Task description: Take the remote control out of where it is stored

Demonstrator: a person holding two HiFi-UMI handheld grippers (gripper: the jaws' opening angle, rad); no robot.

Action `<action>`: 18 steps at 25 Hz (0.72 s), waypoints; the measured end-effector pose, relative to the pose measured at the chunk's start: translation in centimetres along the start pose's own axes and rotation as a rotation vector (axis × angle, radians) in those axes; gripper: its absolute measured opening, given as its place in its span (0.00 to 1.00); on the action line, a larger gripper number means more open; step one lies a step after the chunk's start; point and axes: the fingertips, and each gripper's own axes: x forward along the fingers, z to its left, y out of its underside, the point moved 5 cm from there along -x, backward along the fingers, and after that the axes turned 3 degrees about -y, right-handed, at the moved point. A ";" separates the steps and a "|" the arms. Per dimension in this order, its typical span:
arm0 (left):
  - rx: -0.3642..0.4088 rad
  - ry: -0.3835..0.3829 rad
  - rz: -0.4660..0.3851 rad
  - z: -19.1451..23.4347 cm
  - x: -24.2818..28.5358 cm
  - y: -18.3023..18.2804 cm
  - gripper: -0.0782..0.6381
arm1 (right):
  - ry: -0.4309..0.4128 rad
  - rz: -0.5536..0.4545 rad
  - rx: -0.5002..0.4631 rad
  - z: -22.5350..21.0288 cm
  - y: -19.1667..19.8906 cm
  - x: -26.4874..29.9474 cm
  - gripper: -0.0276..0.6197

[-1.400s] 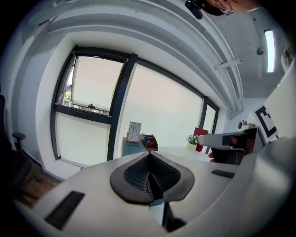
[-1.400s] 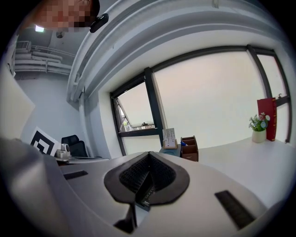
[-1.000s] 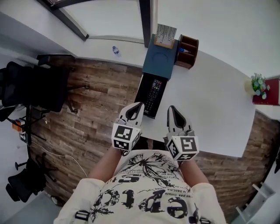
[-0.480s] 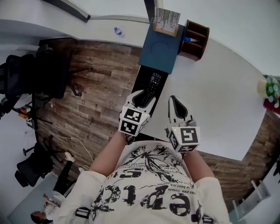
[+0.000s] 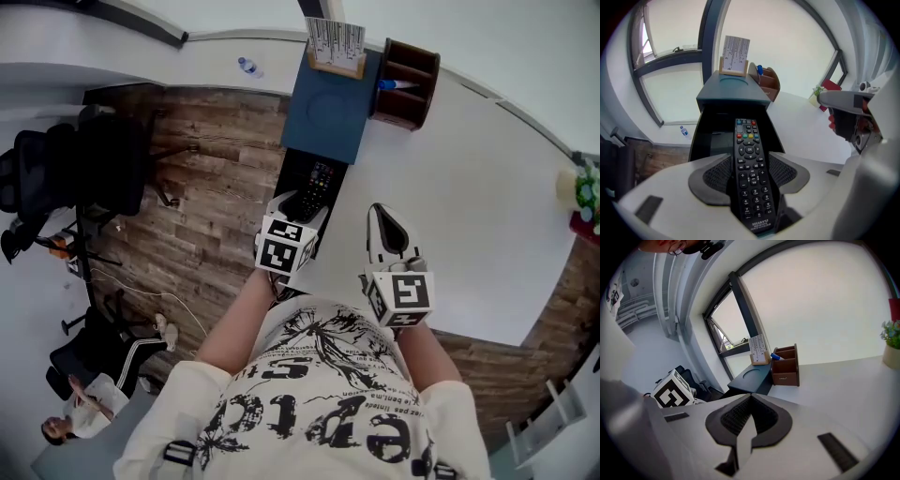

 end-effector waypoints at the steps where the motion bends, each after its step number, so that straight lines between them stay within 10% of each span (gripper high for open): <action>1: 0.005 -0.007 0.019 0.0 0.2 0.3 0.44 | 0.006 0.002 0.004 -0.3 0.0 0.0 0.03; 18: 0.108 -0.090 0.023 -0.6 1.7 0.9 0.46 | 0.044 0.006 0.055 -3.2 0.0 0.0 0.03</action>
